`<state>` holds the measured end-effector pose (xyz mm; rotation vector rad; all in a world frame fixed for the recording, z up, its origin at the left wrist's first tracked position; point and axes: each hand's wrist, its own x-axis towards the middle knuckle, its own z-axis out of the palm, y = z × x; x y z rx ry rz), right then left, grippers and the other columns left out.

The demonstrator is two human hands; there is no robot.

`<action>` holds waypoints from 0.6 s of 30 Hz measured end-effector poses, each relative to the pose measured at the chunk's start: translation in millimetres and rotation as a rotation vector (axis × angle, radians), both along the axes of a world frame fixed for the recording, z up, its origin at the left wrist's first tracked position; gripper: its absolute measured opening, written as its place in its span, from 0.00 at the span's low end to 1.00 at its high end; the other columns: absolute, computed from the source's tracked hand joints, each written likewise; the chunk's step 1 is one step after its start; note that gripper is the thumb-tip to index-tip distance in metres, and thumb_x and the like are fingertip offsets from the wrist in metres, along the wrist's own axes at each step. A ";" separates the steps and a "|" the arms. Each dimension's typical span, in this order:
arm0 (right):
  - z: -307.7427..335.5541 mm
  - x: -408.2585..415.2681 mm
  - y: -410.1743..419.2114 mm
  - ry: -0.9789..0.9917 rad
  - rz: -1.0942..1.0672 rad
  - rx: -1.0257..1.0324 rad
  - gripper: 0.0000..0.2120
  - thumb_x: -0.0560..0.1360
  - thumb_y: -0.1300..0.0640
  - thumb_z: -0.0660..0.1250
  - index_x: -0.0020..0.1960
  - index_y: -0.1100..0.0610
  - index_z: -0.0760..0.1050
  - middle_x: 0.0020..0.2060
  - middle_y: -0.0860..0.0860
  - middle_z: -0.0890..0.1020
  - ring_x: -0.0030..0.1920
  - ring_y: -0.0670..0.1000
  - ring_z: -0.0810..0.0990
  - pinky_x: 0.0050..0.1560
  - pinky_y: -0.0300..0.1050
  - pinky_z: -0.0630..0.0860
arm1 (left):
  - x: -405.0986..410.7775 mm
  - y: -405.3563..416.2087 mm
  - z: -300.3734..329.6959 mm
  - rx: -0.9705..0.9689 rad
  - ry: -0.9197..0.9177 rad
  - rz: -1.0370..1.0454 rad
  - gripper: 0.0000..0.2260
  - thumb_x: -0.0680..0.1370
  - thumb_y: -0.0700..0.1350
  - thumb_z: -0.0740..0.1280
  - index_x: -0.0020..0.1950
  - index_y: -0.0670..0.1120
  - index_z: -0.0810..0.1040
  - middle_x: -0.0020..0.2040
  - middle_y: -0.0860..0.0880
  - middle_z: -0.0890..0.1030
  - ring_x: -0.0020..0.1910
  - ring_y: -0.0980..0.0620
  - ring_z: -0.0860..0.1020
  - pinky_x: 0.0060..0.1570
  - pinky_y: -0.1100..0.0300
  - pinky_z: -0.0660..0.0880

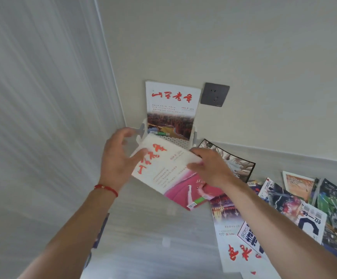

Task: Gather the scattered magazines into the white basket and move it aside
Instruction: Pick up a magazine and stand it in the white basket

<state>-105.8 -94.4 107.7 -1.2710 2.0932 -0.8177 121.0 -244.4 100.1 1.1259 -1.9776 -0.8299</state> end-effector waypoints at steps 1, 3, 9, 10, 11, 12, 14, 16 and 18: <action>3.4 -5.5 -1.0 -0.056 -0.060 -0.030 0.11 0.77 0.62 0.70 0.56 0.48 0.80 0.47 0.40 0.83 0.40 0.43 0.83 0.33 0.33 0.77 | 2.8 -1.8 -8.2 0.085 0.061 0.112 0.28 0.66 0.56 0.80 0.62 0.56 0.72 0.57 0.54 0.76 0.56 0.49 0.77 0.56 0.50 0.77; 7.3 -16.7 -3.6 -0.204 -0.166 -0.101 0.14 0.75 0.63 0.73 0.59 0.51 0.81 0.49 0.42 0.86 0.49 0.46 0.85 0.47 0.38 0.81 | 2.5 -0.1 -23.4 0.354 0.008 0.214 0.38 0.63 0.63 0.77 0.68 0.52 0.69 0.63 0.49 0.74 0.62 0.45 0.76 0.63 0.45 0.76; 6.1 -29.6 -12.1 -0.460 -0.189 -0.251 0.18 0.77 0.64 0.71 0.64 0.51 0.80 0.57 0.46 0.86 0.59 0.49 0.84 0.63 0.55 0.79 | -27.9 0.7 -7.5 0.874 0.255 -0.163 0.13 0.81 0.41 0.69 0.65 0.50 0.77 0.59 0.47 0.85 0.55 0.47 0.85 0.52 0.47 0.83; 5.8 -32.1 -17.6 -0.465 -0.190 -0.265 0.17 0.77 0.63 0.70 0.64 0.50 0.80 0.58 0.46 0.86 0.60 0.50 0.84 0.64 0.57 0.79 | -31.8 -8.4 -2.5 0.820 0.249 -0.162 0.12 0.82 0.40 0.67 0.64 0.50 0.78 0.59 0.48 0.85 0.57 0.46 0.84 0.55 0.44 0.82; 7.0 -36.1 -24.7 -0.448 -0.206 -0.266 0.16 0.78 0.61 0.69 0.64 0.49 0.80 0.59 0.46 0.85 0.61 0.51 0.83 0.65 0.58 0.77 | -35.7 -17.4 6.7 0.745 0.228 -0.165 0.12 0.82 0.39 0.67 0.64 0.50 0.79 0.59 0.49 0.85 0.58 0.47 0.84 0.58 0.44 0.81; 10.4 -39.8 -32.7 -0.419 -0.227 -0.268 0.15 0.79 0.59 0.67 0.64 0.50 0.81 0.60 0.46 0.85 0.62 0.52 0.83 0.66 0.59 0.77 | -39.5 -26.7 17.1 0.666 0.199 -0.167 0.11 0.82 0.39 0.67 0.62 0.50 0.79 0.59 0.50 0.85 0.58 0.49 0.83 0.61 0.45 0.80; 21.7 -49.0 -52.6 -0.256 -0.275 -0.233 0.14 0.81 0.56 0.63 0.64 0.54 0.81 0.58 0.49 0.86 0.59 0.54 0.84 0.64 0.60 0.78 | -48.0 -47.2 35.8 0.539 0.159 -0.157 0.09 0.81 0.39 0.68 0.59 0.51 0.80 0.58 0.50 0.85 0.57 0.51 0.83 0.63 0.48 0.79; 36.5 -57.0 -71.6 -0.007 -0.280 -0.182 0.13 0.81 0.54 0.63 0.59 0.58 0.82 0.51 0.56 0.87 0.51 0.59 0.84 0.56 0.58 0.81 | -58.0 -68.8 53.7 0.461 0.145 -0.135 0.07 0.80 0.40 0.69 0.55 0.51 0.81 0.55 0.50 0.86 0.55 0.51 0.84 0.61 0.48 0.80; 51.8 -65.4 -87.9 0.172 -0.301 -0.202 0.10 0.79 0.56 0.66 0.53 0.61 0.82 0.43 0.59 0.86 0.43 0.59 0.83 0.47 0.48 0.80 | -67.7 -88.7 67.9 0.380 0.140 -0.126 0.05 0.80 0.41 0.69 0.55 0.48 0.82 0.54 0.49 0.87 0.54 0.50 0.85 0.59 0.48 0.82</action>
